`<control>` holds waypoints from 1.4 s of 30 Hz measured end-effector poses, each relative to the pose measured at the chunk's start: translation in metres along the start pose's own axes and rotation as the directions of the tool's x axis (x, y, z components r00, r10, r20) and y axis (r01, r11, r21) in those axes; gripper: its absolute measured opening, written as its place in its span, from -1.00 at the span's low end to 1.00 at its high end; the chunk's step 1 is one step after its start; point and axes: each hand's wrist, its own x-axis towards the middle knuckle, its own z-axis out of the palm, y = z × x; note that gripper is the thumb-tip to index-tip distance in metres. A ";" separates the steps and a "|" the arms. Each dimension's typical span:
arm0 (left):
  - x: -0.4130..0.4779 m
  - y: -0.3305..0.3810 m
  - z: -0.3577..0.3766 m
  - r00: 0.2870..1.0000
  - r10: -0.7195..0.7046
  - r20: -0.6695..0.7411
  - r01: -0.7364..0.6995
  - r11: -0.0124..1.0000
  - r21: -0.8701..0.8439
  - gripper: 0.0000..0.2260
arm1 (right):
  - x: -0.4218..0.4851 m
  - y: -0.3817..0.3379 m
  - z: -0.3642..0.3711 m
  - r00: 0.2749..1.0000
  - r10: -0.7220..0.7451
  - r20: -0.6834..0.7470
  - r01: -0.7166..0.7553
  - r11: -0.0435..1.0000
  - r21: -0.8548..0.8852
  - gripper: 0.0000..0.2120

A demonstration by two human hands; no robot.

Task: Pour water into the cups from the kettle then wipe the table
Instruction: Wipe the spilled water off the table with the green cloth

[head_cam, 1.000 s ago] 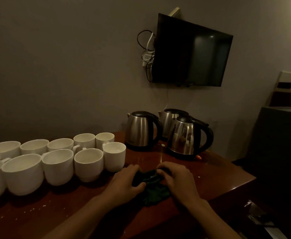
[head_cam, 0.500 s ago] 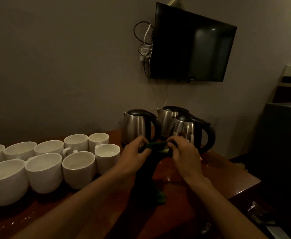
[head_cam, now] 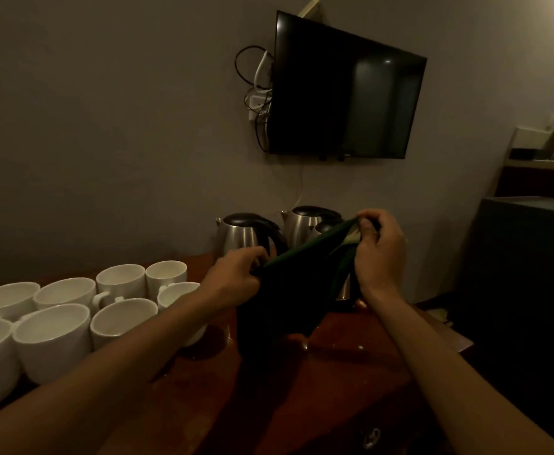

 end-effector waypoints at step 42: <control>0.022 -0.011 0.080 0.906 -0.165 0.389 -0.051 0.872 0.488 -0.70 | -0.062 0.084 -0.015 0.517 0.207 0.831 0.277 0.877 -0.391 -0.74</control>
